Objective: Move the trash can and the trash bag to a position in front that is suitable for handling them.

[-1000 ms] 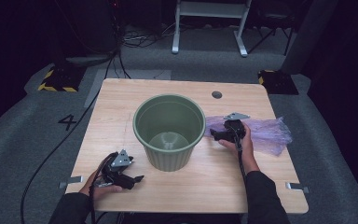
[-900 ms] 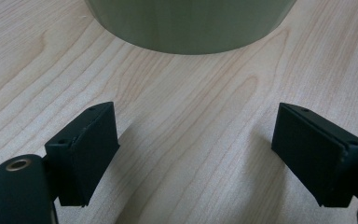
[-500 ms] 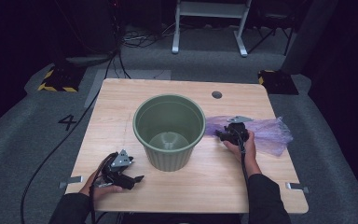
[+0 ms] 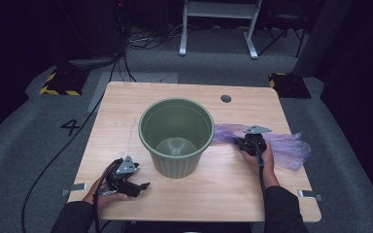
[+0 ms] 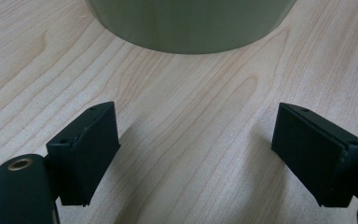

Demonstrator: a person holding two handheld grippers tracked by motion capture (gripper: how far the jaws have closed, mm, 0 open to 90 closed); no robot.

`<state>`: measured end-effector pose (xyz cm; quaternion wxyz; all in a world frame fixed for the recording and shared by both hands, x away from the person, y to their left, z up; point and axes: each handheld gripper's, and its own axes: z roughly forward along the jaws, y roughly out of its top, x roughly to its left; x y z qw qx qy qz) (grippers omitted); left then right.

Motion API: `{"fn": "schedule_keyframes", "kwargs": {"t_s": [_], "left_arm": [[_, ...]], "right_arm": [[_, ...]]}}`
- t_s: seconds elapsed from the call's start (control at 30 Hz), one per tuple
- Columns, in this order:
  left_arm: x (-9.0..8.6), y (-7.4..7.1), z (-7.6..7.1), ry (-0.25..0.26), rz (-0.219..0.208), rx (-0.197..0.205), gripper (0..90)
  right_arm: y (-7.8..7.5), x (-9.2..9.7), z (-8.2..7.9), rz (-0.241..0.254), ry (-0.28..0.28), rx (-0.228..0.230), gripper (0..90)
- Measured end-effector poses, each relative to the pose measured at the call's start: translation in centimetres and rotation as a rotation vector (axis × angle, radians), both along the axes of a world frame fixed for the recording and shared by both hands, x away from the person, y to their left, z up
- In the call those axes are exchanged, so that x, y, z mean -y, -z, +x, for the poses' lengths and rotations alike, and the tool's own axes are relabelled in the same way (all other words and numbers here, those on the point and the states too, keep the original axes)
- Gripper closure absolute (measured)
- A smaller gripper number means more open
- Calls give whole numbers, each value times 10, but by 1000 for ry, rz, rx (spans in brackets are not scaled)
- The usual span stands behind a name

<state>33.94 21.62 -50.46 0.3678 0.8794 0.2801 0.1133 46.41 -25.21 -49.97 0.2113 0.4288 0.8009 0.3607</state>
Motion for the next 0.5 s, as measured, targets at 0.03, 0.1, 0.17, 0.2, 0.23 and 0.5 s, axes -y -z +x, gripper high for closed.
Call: {"fn": "schedule_keyframes", "kwargs": {"t_s": [0.03,0.1,0.17,0.2,0.23,0.5], "left_arm": [[0,0,0,0,0,0,142],[0,0,0,0,0,-1,142],[0,0,0,0,0,0,142],[0,0,0,0,-1,-2,142],[0,0,0,0,-1,-2,142],[0,0,0,2,-1,-1,146]], "right_arm": [[0,3,-1,1,7,3,874],[0,6,-2,1,18,7,885],[-1,7,-2,6,23,5,886],[-1,10,-4,12,26,7,888],[-1,10,-4,12,26,7,888],[-6,19,-12,-3,14,5,871]]}}
